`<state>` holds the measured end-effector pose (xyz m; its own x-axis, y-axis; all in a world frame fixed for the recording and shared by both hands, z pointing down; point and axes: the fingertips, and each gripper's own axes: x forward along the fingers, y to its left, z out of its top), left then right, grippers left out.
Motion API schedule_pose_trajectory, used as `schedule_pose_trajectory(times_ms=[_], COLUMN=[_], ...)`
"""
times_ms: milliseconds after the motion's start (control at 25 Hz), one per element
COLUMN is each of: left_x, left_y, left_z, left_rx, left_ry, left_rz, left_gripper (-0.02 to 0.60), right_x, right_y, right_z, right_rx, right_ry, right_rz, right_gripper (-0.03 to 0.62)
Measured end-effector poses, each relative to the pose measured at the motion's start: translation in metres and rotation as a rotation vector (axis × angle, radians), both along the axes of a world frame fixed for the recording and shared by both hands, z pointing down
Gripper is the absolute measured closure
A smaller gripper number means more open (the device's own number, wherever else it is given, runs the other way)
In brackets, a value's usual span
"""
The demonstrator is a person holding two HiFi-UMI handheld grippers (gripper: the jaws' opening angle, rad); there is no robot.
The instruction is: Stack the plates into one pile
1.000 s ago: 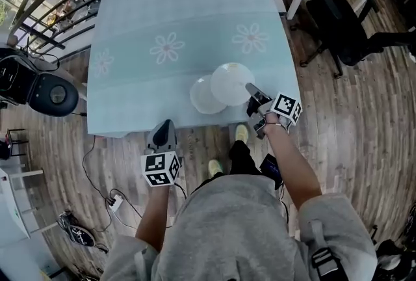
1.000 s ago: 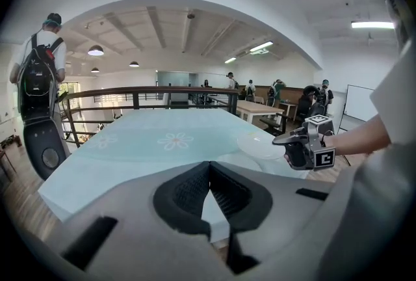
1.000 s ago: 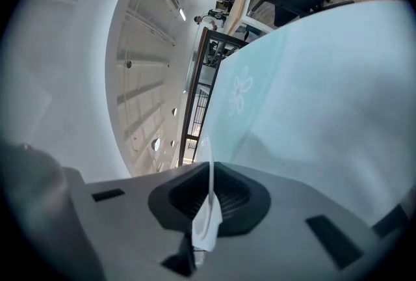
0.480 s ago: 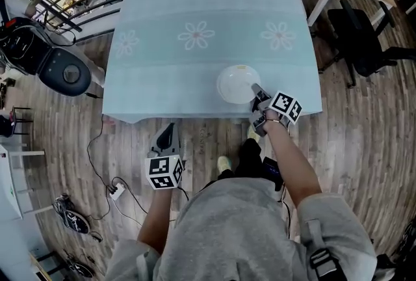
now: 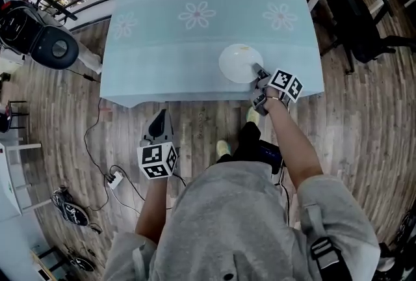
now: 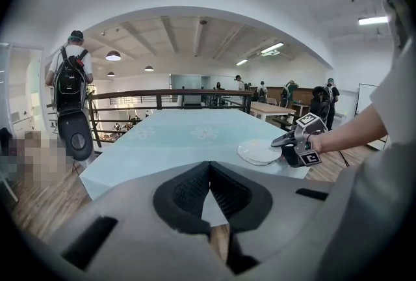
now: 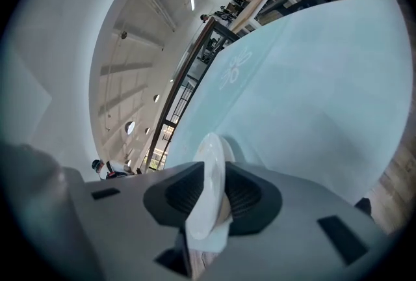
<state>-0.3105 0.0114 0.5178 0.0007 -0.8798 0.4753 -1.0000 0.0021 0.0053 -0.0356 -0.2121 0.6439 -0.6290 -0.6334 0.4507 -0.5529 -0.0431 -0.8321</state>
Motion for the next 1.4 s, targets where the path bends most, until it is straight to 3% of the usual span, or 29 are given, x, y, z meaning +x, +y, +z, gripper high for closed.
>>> schedule_pose_trajectory(times_ms=[160, 400, 520, 640, 880, 1000, 1160, 1400], left_x=[-0.006, -0.007, -0.001, 0.004, -0.004, -0.009, -0.007, -0.005], left_y=[0.008, 0.003, 0.000, -0.005, 0.003, 0.010, 0.011, 0.011], left_z=[0.004, 0.000, 0.001, -0.003, -0.012, -0.008, -0.009, -0.009], left_rx=[0.006, 0.031, 0.027, 0.025, 0.041, 0.028, 0.019, 0.014], left_ry=[0.001, 0.003, -0.004, -0.029, -0.044, -0.049, -0.059, -0.078], left_rz=[0.008, 0.042, 0.081, 0.127, 0.108, 0.095, 0.093, 0.089], left_gripper=[0.561, 0.561, 0.561, 0.561, 0.561, 0.561, 0.561, 0.561], right_x=[0.003, 0.028, 0.025, 0.002, -0.007, -0.004, -0.017, -0.016], right_y=[0.003, 0.017, 0.017, 0.018, 0.022, 0.021, 0.022, 0.026], right_z=[-0.005, -0.018, -0.026, -0.015, 0.000, 0.003, -0.004, 0.009], right_rx=[0.038, 0.112, 0.148, 0.104, 0.086, 0.133, 0.201, 0.238], right_ry=[0.006, 0.118, 0.082, 0.063, 0.187, 0.308, 0.315, 0.497], right_rz=[0.005, -0.002, -0.029, -0.070, -0.105, -0.171, -0.247, -0.353], right_gripper=[0.427, 0.419, 0.421, 0.421, 0.391, 0.347, 0.336, 0.336])
